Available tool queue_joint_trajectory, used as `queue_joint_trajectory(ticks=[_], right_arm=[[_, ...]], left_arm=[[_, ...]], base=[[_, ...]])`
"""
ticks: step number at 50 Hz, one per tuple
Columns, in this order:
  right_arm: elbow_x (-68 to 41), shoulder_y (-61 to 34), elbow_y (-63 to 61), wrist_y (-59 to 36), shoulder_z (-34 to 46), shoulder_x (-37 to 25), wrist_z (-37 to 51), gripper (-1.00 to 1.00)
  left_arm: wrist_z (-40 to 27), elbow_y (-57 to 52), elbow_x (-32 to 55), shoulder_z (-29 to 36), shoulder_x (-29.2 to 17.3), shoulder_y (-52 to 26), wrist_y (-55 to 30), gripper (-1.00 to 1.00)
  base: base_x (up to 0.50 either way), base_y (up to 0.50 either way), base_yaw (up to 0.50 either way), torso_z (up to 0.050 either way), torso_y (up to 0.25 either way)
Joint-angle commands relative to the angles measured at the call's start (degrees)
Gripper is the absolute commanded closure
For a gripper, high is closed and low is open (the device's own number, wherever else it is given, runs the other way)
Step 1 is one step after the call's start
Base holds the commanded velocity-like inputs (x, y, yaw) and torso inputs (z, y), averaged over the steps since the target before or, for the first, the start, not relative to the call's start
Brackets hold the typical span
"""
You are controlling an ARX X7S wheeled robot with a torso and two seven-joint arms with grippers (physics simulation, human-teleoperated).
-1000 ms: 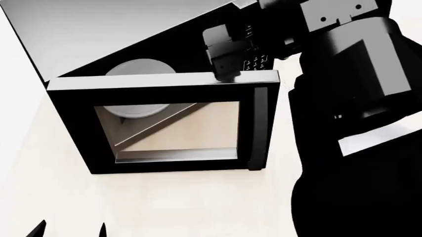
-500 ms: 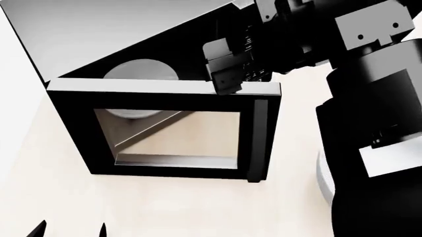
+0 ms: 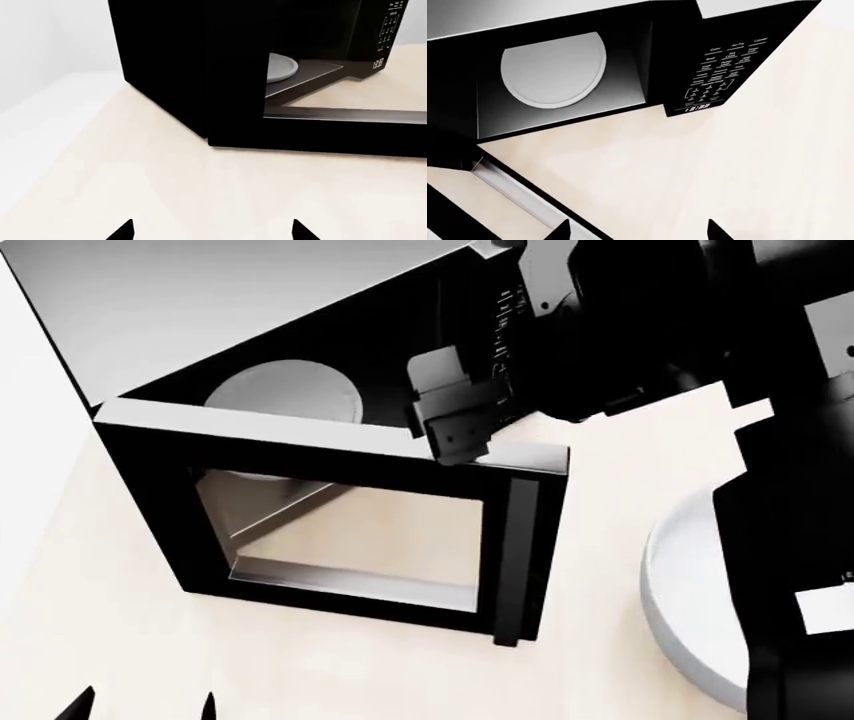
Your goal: Open the microwave.
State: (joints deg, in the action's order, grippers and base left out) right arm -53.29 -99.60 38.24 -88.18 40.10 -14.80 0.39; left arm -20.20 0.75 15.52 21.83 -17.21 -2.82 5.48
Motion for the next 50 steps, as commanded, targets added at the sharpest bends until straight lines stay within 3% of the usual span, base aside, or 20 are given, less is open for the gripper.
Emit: queue_joint_trajectory(ticks=[1,10,26,50], right_arm=[[-9.5,4.3,-3.0,-1.0,2.2,-1.7,5.9,-1.00],[-22.0,5.8,-6.6,-1.4,2.4,-3.8,16.3,-1.00],[-28.7,7.7,-8.9,0.5,4.6,-5.7,19.3,-1.00],[-44.6,13.4,-16.1,1.2,3.6,-8.3,31.8,-1.00]], left_arm=[[0.0,0.4,0.1,0.3,0.0,0.0,-0.3,-1.00],[-0.1,0.5,0.3,0.4,-0.1,-0.1,-0.3,-1.00],[-0.3,0.3,0.5,0.6,-0.3,0.0,-0.3,-1.00],[-0.6,0.2,0.7,0.9,-0.5,0.0,-0.3,-1.00]], base=[[0.00,0.00,0.00,0.000,-0.011],[0.00,0.00,0.00,-0.002,-0.005],[0.00,0.00,0.00,-0.002,-0.005],[0.00,0.00,0.00,-0.003,-0.007]])
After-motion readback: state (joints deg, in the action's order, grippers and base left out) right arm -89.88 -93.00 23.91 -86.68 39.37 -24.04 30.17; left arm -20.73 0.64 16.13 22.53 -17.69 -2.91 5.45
